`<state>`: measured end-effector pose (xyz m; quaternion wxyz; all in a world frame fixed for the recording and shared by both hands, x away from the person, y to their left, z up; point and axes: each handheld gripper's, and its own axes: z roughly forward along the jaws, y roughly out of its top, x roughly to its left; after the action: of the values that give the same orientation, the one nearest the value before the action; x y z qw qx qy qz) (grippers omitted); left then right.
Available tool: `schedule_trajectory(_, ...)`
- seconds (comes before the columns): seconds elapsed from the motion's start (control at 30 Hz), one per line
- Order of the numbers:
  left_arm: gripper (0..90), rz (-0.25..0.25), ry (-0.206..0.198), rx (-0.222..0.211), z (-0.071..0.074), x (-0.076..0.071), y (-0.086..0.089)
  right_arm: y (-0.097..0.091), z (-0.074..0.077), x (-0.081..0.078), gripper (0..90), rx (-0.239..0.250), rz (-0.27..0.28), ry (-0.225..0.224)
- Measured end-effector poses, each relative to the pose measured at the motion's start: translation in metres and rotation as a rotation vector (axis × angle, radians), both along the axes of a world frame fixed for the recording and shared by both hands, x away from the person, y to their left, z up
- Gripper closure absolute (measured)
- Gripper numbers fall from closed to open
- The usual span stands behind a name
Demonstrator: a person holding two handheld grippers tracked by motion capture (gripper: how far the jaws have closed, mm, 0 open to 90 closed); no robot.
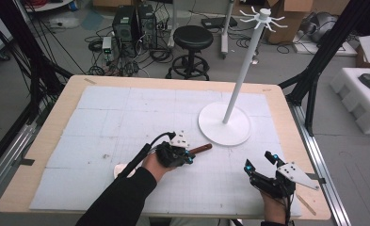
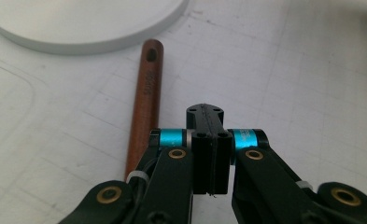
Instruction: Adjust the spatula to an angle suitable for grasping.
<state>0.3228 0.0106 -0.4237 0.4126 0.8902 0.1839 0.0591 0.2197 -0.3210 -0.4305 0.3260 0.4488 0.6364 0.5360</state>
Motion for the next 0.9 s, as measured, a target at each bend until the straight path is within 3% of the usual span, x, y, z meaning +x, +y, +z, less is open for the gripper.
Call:
schedule_trajectory(0.33,89.7,0.101,-0.029,0.120,-0.009,0.010,0.004,-0.001,0.000,-0.002,18.5,0.006,-0.005,0.001)
schedule_trajectory(0.53,89.6,0.152,-0.034,0.113,-0.006,0.016,0.012,-0.002,0.000,-0.002,18.6,0.001,-0.002,0.002)
schedule_trajectory(0.63,89.6,0.157,-0.024,0.075,-0.004,0.016,0.017,-0.002,0.000,-0.003,18.6,0.005,-0.004,0.002)
schedule_trajectory(0.7,89.6,0.147,-0.024,0.025,0.001,0.012,0.023,-0.002,0.000,-0.003,18.6,0.008,-0.003,0.004)
schedule_trajectory(0.77,89.6,0.150,-0.026,-0.052,0.006,0.007,0.035,-0.003,-0.001,-0.003,18.6,0.009,-0.004,0.006)
schedule_trajectory(0.83,89.6,0.181,-0.009,-0.153,0.011,0.002,0.056,-0.003,-0.001,-0.003,18.6,0.011,-0.004,0.008)
schedule_trajectory(0.9,89.6,0.216,-0.016,-0.224,0.015,-0.004,0.074,-0.003,-0.001,-0.003,18.5,0.010,-0.004,0.007)
